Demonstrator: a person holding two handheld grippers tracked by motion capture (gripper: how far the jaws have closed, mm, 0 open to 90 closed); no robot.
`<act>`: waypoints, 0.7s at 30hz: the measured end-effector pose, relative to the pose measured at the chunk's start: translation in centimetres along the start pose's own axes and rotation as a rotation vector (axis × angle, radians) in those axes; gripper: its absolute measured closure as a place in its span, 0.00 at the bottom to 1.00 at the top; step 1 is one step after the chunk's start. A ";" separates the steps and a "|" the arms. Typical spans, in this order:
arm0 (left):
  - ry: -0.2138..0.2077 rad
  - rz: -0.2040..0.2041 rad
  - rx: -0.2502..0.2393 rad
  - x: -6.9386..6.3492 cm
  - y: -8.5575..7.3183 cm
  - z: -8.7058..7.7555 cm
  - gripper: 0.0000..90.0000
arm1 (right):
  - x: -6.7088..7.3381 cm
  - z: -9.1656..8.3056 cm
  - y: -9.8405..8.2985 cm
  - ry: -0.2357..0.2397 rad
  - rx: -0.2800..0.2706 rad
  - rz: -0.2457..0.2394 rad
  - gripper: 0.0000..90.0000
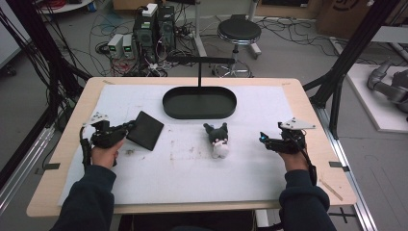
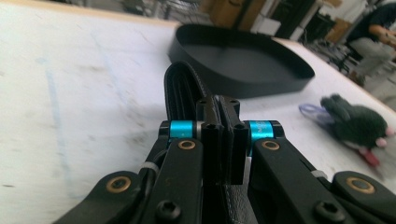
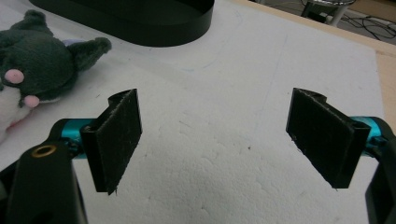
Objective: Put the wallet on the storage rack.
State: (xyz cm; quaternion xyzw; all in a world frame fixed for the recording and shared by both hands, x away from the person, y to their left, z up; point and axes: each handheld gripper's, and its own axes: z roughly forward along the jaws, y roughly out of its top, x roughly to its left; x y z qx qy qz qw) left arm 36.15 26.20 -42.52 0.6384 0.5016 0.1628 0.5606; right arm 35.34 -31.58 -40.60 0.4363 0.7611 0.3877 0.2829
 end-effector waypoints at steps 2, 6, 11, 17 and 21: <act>0.024 0.008 -0.038 0.4 0.5 -0.8 0.97 | 0.0 0.0 0.0 0.001 -0.001 0.001 0.21; 0.089 0.047 -0.108 0.5 1.5 -2.3 0.97 | -0.1 0.1 -0.1 -0.001 0.005 0.003 0.20; 0.066 0.091 -0.132 -0.6 2.2 -2.8 0.97 | 0.0 0.1 0.0 0.003 0.005 0.004 0.21; -0.012 0.135 -0.054 -3.2 1.5 -0.9 0.98 | 0.0 0.2 0.0 0.001 0.005 0.002 0.21; -0.042 0.160 -0.028 -4.2 1.1 -0.3 0.97 | -0.1 0.0 -0.1 0.002 0.004 0.008 0.21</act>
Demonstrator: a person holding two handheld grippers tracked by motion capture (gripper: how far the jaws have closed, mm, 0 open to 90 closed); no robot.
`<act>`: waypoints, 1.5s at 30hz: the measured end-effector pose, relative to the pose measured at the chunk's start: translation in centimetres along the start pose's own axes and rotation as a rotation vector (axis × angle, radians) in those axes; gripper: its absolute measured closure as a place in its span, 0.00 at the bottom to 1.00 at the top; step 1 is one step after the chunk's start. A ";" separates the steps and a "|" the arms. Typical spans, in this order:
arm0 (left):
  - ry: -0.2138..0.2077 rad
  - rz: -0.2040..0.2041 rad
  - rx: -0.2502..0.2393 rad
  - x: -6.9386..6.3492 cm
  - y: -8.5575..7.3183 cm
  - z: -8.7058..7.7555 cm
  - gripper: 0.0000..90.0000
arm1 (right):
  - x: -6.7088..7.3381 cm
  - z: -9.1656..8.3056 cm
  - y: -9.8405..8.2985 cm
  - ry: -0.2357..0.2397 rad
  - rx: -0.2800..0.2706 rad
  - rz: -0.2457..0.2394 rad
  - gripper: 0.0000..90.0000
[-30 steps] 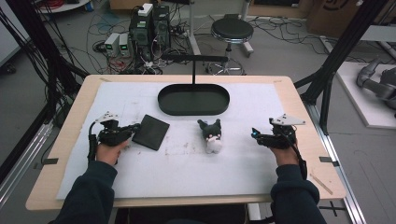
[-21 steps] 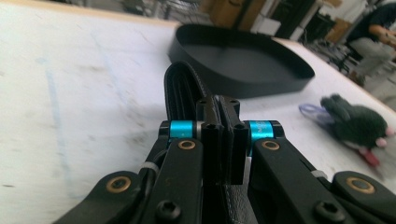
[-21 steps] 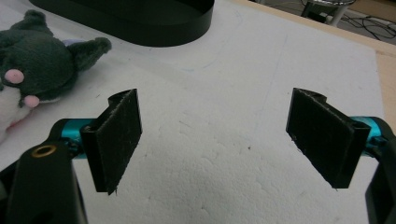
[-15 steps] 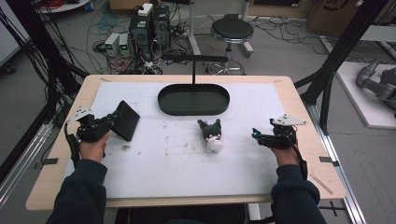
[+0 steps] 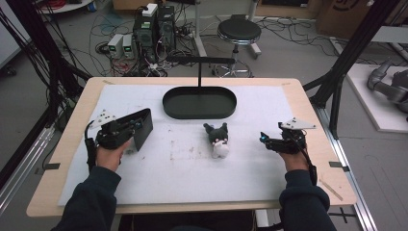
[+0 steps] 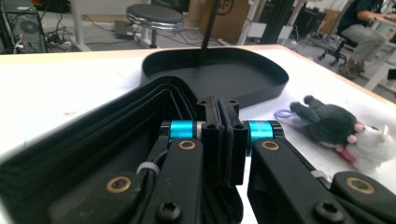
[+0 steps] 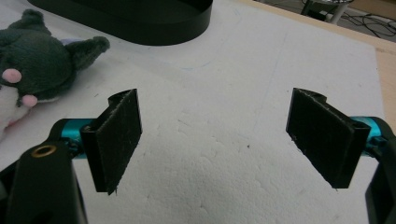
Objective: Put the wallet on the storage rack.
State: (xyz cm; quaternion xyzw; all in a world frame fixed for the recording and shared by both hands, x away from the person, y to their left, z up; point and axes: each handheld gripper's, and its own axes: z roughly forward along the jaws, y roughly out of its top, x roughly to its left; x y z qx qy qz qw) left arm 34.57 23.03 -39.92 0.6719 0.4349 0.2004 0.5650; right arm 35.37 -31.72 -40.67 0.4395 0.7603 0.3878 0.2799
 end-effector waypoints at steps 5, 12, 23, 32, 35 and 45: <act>0.004 -0.003 0.007 0.1 -0.3 -0.2 0.96 | -0.1 0.0 -0.1 0.001 -0.002 -0.005 0.21; -0.032 -0.017 0.004 0.3 -0.4 -0.1 0.81 | 0.0 0.0 0.0 0.002 0.000 -0.008 0.21; 0.160 0.125 -0.038 -0.2 -0.1 -0.2 0.30 | 0.0 0.1 -0.1 0.009 0.006 -0.002 0.21; 0.192 0.084 0.122 0.7 -1.8 1.5 0.40 | 0.1 0.1 0.0 0.013 0.006 -0.007 0.21; 0.176 0.095 0.126 0.7 -1.8 1.5 0.51 | 0.1 0.1 0.0 0.013 0.008 -0.004 0.21; 0.167 0.120 0.168 0.4 -2.1 1.9 0.71 | 0.1 0.2 -0.1 0.020 0.017 -0.008 0.21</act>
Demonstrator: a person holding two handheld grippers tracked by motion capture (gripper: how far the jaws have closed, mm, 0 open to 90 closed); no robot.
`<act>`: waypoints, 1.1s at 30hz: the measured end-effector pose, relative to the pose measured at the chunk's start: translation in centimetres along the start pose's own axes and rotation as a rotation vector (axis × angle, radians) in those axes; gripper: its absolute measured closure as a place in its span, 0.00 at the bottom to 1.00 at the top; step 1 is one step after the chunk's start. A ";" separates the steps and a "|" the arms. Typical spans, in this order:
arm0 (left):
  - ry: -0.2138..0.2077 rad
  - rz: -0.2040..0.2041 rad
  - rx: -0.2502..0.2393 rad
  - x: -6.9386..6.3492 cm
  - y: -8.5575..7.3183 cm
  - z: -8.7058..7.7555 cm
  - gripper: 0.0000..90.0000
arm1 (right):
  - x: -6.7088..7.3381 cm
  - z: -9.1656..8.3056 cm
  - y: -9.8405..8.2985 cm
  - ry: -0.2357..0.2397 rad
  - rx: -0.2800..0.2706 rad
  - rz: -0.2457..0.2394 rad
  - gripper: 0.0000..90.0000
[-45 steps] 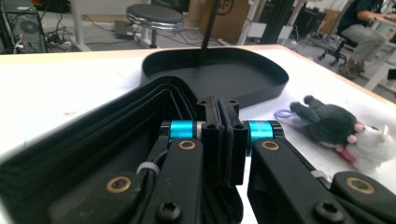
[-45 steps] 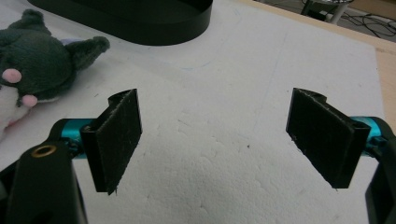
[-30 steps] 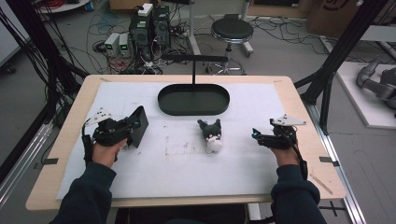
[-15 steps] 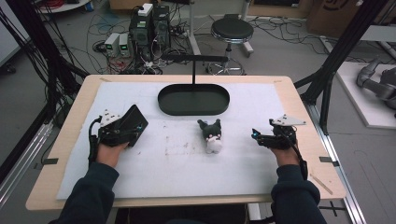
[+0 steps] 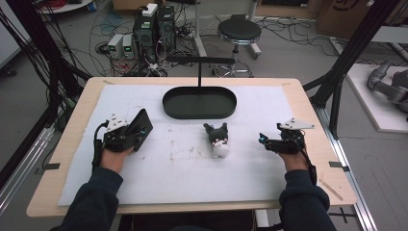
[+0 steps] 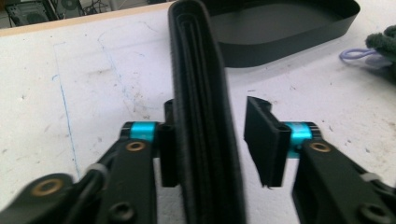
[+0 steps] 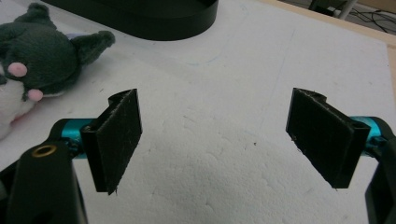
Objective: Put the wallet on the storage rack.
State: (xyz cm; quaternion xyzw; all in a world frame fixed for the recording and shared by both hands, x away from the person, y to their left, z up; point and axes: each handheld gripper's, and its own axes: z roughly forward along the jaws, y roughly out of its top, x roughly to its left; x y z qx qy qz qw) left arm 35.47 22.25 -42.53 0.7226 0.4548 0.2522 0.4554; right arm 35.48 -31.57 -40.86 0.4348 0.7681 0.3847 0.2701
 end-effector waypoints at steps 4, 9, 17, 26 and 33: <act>-0.005 -0.001 0.006 0.0 0.0 -0.1 0.82 | 0.0 0.0 0.0 0.000 0.000 0.004 0.21; -0.035 -0.031 -0.021 0.0 0.2 -0.2 0.84 | 0.0 -0.1 0.0 0.001 -0.005 0.000 0.21; -0.043 -0.053 -0.071 0.1 2.9 0.3 0.84 | -0.3 -0.1 0.0 0.006 -0.014 0.020 0.21; -0.070 -0.036 -0.142 -0.7 8.7 3.1 0.84 | -0.3 0.0 0.1 0.017 -0.025 0.027 0.21; -0.094 -0.066 -0.092 -1.2 9.6 7.4 0.84 | -0.5 -0.4 0.2 0.033 -0.048 0.056 0.21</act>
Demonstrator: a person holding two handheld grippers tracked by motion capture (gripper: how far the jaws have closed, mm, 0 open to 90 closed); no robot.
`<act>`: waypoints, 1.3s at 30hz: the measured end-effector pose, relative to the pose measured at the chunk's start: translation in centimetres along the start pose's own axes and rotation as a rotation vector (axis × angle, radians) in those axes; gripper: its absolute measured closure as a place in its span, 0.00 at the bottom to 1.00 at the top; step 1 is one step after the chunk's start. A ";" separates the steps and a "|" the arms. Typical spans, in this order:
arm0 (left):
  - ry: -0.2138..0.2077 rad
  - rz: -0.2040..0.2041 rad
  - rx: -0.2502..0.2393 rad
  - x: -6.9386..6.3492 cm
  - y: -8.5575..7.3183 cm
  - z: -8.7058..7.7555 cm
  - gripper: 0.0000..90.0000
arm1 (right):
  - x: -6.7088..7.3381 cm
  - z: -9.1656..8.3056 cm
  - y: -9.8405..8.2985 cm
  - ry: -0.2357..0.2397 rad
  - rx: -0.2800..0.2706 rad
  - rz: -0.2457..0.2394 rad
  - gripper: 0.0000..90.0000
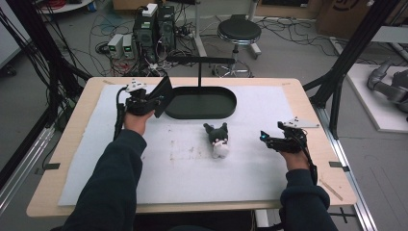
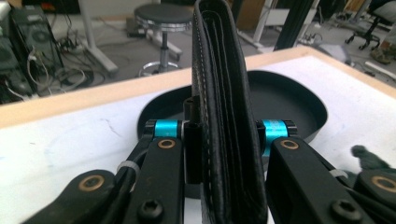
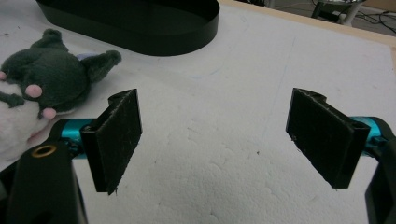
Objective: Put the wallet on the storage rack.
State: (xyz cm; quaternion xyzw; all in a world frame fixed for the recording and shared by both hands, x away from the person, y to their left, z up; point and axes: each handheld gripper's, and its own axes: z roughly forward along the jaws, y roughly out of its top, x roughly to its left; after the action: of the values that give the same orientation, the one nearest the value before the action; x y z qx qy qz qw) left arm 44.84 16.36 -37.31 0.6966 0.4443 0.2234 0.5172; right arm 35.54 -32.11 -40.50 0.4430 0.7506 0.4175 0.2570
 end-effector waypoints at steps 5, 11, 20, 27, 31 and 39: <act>-0.016 -0.004 0.009 -0.3 0.4 2.8 0.85 | -0.1 0.0 0.0 0.002 -0.003 0.003 0.21; 0.010 0.039 0.047 -0.6 0.6 6.1 0.85 | -0.1 -0.1 0.0 0.005 -0.002 0.007 0.21; 0.070 0.108 0.100 -1.0 1.1 9.9 0.85 | -0.1 0.0 0.0 0.008 -0.002 0.003 0.21; 0.119 0.143 0.139 -0.9 0.6 11.7 0.85 | -0.2 0.0 -0.1 0.009 0.003 0.009 0.21; 0.116 0.132 0.169 -0.9 -0.1 11.9 0.81 | -0.3 -0.1 -0.1 0.002 -0.002 0.014 0.21; 0.035 0.023 0.165 -1.2 -0.2 10.0 0.61 | -0.1 -0.3 -0.1 -0.008 -0.004 0.006 0.21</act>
State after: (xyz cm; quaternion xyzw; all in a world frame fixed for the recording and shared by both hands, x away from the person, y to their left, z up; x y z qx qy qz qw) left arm 51.83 10.11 -40.93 0.7379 0.4623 0.2038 0.4475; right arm 35.33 -32.38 -40.41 0.4463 0.7474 0.4181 0.2595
